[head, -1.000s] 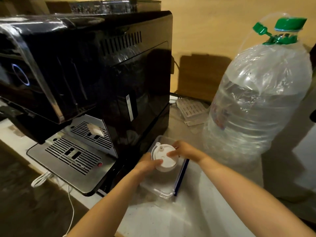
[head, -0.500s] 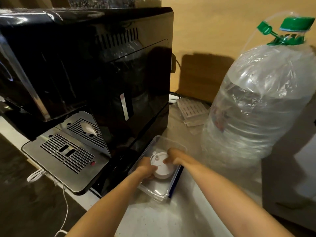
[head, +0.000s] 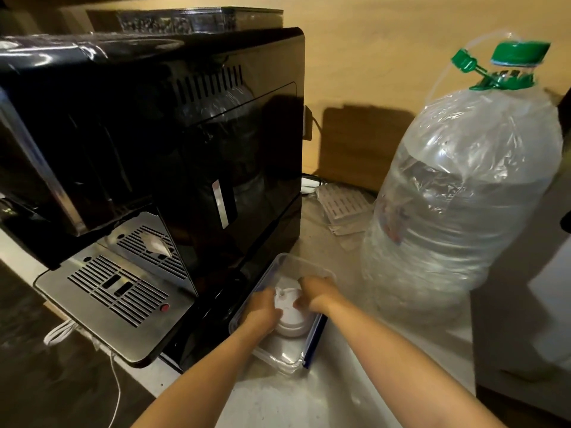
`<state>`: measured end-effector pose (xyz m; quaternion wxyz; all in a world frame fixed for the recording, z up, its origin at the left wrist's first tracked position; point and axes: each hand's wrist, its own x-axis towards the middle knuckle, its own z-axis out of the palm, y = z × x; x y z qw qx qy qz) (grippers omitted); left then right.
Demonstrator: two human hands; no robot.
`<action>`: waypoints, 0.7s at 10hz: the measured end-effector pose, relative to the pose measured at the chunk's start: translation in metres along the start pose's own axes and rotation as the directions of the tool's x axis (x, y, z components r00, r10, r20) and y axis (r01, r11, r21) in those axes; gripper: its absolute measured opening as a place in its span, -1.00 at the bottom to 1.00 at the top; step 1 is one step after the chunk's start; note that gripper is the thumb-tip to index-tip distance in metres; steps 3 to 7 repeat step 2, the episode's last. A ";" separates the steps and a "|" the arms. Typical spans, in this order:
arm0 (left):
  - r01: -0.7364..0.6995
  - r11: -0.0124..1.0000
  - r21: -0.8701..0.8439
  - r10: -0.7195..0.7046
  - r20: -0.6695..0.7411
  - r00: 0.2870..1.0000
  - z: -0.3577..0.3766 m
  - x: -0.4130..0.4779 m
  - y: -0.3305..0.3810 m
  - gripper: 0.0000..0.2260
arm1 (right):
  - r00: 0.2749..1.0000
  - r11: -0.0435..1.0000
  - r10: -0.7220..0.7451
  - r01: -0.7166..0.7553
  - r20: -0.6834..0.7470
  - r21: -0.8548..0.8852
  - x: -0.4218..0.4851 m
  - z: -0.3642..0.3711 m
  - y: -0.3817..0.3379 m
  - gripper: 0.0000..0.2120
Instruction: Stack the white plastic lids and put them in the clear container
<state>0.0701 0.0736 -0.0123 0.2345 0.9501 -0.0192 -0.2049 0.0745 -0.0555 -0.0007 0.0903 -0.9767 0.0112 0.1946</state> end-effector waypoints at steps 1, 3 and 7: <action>-0.087 0.974 0.209 0.097 -0.040 0.994 -0.009 -0.005 0.011 -0.64 | 0.997 0.997 -0.041 0.036 -0.059 -0.070 -0.009 -0.007 0.001 -0.58; -0.246 0.882 0.401 0.328 -0.149 0.933 -0.022 -0.009 0.027 -0.61 | 0.979 0.984 -0.122 0.098 -0.164 -0.149 -0.023 -0.021 0.011 -0.55; -0.246 0.882 0.401 0.328 -0.149 0.933 -0.022 -0.009 0.027 -0.61 | 0.979 0.984 -0.122 0.098 -0.164 -0.149 -0.023 -0.021 0.011 -0.55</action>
